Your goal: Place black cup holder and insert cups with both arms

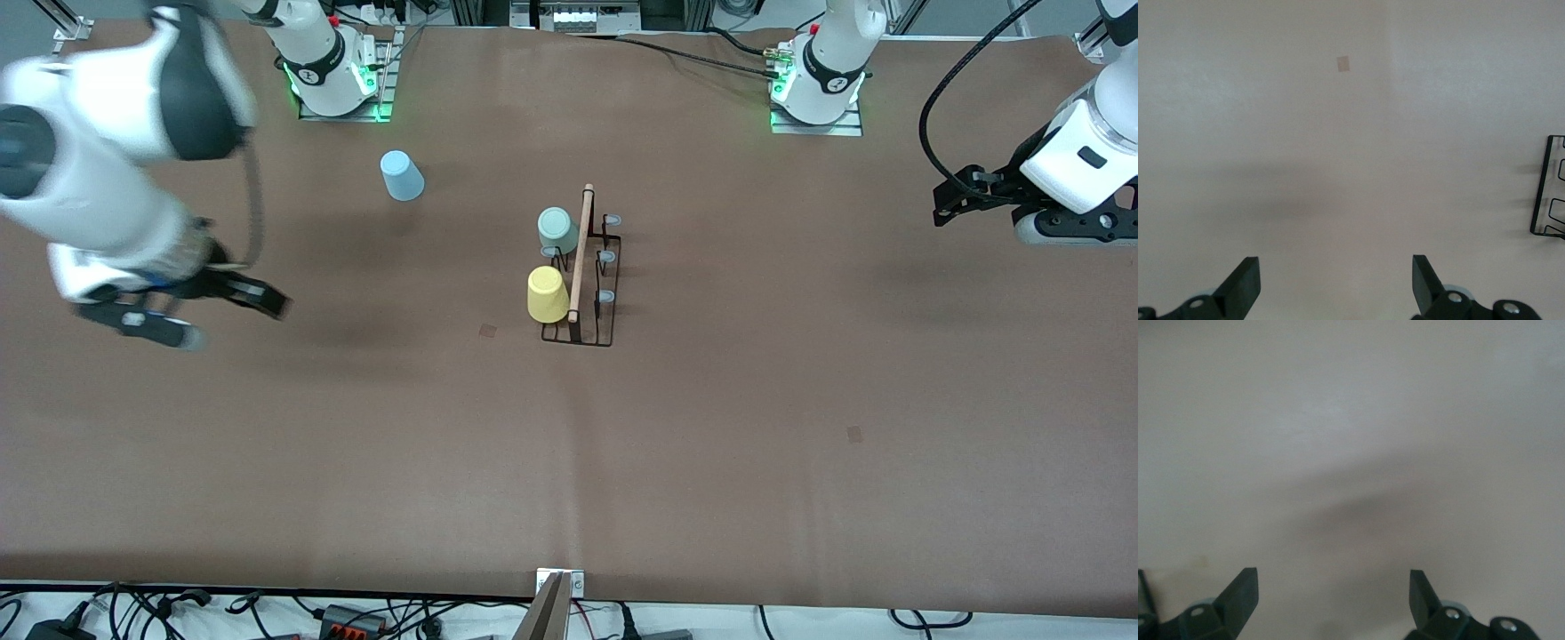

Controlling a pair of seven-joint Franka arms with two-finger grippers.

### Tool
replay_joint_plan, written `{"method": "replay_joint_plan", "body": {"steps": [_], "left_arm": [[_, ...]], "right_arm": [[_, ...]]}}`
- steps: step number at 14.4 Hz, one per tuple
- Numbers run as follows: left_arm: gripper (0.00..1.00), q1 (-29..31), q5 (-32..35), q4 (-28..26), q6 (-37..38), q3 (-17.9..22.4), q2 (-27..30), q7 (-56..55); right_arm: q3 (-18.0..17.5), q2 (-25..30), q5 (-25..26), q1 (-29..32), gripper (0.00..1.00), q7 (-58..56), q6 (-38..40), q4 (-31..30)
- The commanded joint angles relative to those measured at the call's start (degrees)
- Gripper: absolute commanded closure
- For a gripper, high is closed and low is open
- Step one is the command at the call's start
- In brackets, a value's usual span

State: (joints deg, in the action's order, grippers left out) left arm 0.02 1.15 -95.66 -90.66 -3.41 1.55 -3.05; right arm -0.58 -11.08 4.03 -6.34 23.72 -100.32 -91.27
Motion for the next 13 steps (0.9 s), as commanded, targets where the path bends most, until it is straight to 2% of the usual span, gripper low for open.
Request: {"method": "replay_joint_plan", "body": {"steps": [1, 4, 7, 10, 13], "left_arm": [[0.00, 0.24, -0.44, 1.88, 1.45, 0.07, -0.94, 1.03], [0.00, 0.24, -0.36, 1.88, 1.36, 0.16, -0.94, 0.94], [0.00, 0.51, -0.36, 1.80, 1.27, 0.16, -0.94, 1.03], [0.00, 0.42, -0.36, 1.88, 1.54, 0.07, -0.76, 1.12], [0.00, 0.07, -0.62, 3.37, 4.17, 0.07, -0.67, 1.12]], "right_arm": [[-1.18, 4.65, -0.33, 6.67, 0.00, -8.30, 2.58, -0.84], [-1.26, 9.84, -0.42, 11.16, 0.00, -18.23, 7.22, -0.49], [-1.00, 9.77, -0.77, 11.44, 0.00, -19.41, 9.78, 0.92], [-1.18, 9.59, -3.93, 11.53, 0.00, -22.74, 9.97, -0.92], [-1.52, 9.41, -3.33, 11.18, 0.00, -23.27, 9.71, -0.57]]}}
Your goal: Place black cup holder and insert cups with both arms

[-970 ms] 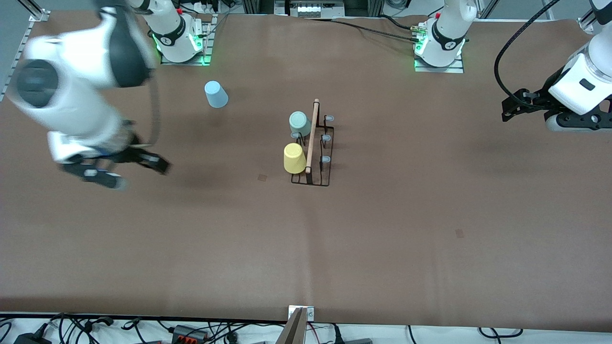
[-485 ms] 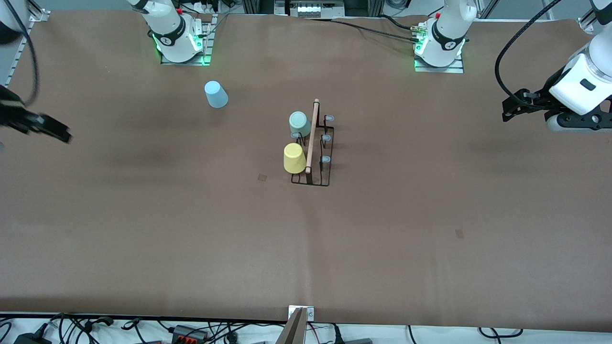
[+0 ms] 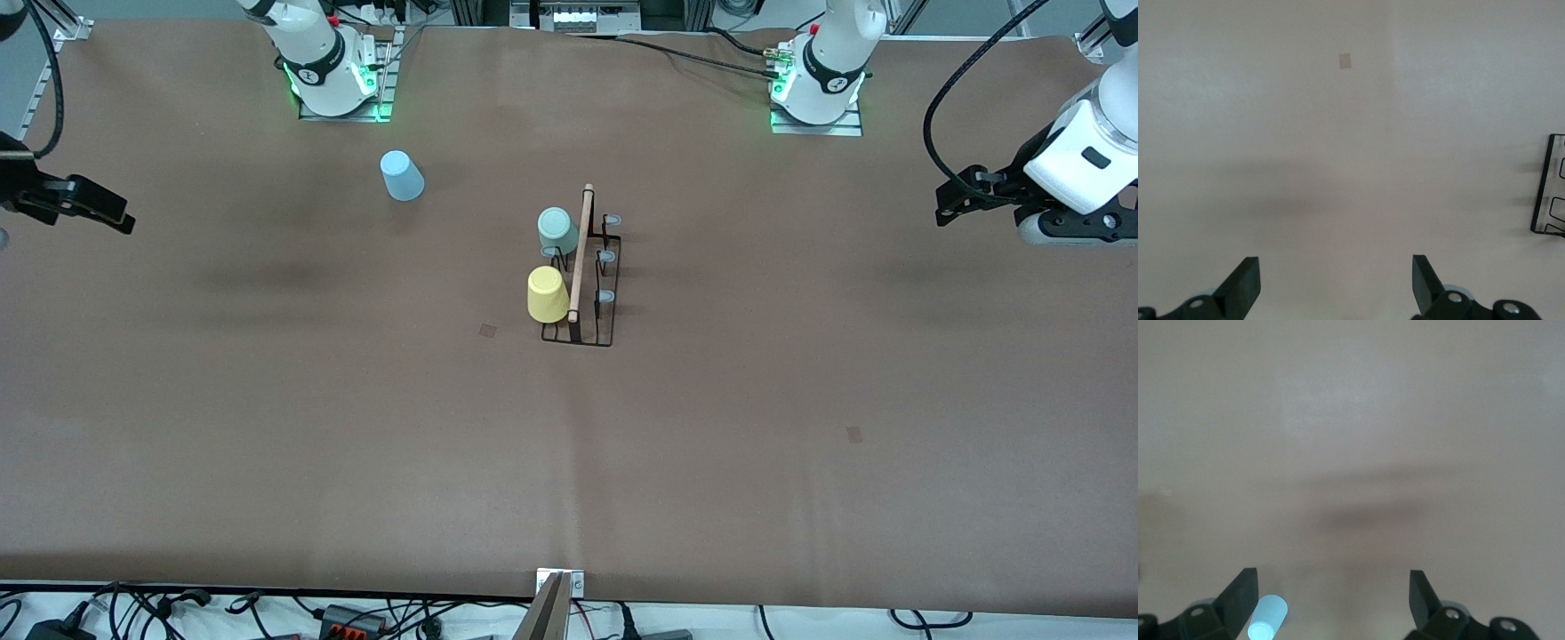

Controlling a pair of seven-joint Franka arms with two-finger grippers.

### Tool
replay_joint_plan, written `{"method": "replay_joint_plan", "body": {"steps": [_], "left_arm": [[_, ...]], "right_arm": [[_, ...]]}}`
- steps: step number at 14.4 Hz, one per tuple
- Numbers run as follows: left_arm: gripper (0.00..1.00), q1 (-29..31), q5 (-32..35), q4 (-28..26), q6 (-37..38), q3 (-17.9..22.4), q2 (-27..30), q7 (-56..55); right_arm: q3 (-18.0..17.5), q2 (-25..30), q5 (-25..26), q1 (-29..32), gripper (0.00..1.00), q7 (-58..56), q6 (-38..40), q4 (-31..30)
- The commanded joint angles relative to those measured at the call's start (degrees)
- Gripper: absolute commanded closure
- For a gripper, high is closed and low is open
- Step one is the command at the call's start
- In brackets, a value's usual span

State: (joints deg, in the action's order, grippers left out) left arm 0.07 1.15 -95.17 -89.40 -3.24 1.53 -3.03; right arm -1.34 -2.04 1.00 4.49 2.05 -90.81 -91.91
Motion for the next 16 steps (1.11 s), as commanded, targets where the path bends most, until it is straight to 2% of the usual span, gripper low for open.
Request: {"method": "replay_joint_plan", "body": {"steps": [1, 6, 9, 16], "left_arm": [[0.00, -0.07, -0.79, 2.89, 3.00, -0.18, -0.65, 1.10], [0.00, -0.16, -0.88, 2.89, 2.65, -0.19, -0.65, 1.10], [0.00, -0.16, -1.23, 2.80, 2.04, -0.19, -0.65, 1.10], [0.00, -0.16, -1.23, 2.45, 1.86, -0.19, -0.39, 1.10]], "right_arm": [[-0.86, 0.37, -0.13, 0.08, 0.00, -1.61, 0.20, 0.59], [-0.07, -0.86, -0.56, -0.62, 0.00, -1.78, 0.02, 1.21], [0.81, -3.50, -0.30, -1.58, 0.00, -2.14, 0.02, 5.33], [0.81, -3.32, -0.83, -1.50, 0.00, -1.79, 0.20, 5.16]]}}
